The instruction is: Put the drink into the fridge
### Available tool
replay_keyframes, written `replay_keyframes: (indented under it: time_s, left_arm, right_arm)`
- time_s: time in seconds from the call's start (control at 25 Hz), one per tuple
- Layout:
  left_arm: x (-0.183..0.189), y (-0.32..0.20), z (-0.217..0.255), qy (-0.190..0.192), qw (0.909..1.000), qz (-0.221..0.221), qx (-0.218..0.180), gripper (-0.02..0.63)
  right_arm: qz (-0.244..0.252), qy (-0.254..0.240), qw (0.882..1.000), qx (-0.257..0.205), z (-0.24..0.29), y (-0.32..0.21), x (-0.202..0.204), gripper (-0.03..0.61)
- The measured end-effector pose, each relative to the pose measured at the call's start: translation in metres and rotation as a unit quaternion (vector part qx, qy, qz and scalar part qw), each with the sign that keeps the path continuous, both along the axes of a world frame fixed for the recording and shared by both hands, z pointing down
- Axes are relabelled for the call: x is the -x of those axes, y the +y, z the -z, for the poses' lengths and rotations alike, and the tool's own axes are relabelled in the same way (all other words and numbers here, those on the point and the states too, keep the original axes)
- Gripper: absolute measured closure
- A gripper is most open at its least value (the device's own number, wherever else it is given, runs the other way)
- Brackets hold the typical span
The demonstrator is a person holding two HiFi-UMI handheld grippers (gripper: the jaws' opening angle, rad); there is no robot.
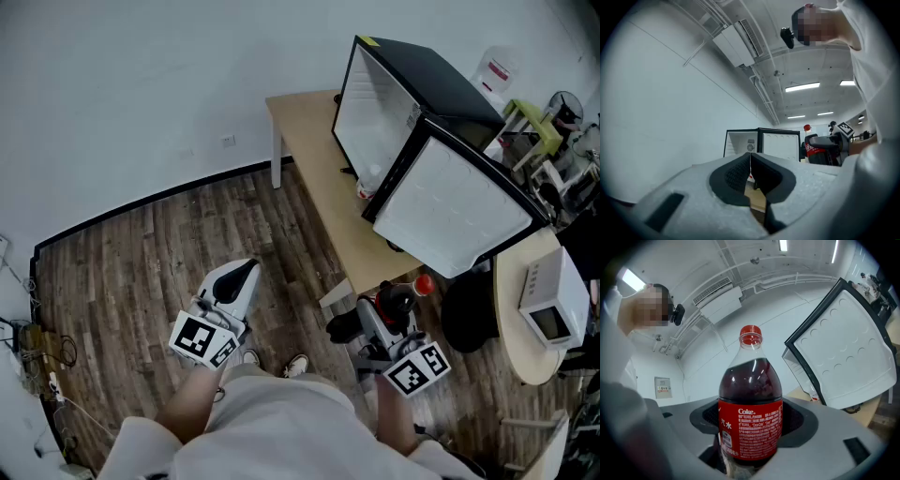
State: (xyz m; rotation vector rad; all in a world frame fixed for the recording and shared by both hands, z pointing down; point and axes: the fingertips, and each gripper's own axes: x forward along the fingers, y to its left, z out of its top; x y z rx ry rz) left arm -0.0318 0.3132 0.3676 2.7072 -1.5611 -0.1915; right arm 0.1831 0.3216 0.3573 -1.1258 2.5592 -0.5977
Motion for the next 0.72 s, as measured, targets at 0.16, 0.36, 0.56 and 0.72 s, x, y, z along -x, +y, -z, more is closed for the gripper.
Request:
replay_keyframes:
  time_s: [0.16,0.36,0.56,0.72]
  left_arm:
    - [0.015,-0.008,-0.004,0.020,0.9997,0.008,0.010,0.598]
    - [0.030,-0.015,-0.006,0.035,0.9991,0.016,0.018,0.598]
    - [0.028,-0.019,-0.011,0.038,0.9988,0.012,0.028,0.598]
    - [0.020,-0.029,-0.012,0.035,0.9990,0.007,0.028,0.598]
  right_arm:
    - [-0.002,0.003,1.000,-0.005,0.001,-0.008,0.010,0.267]
    - [0.002,0.005,1.000,-0.005,0.002,-0.016,0.023,0.267]
    - [0.006,0.027,1.000,-0.013,0.006,-0.021,0.028,0.267]
    - [0.002,0.032,0.999,-0.020,0.010,-0.033,0.016,0.267]
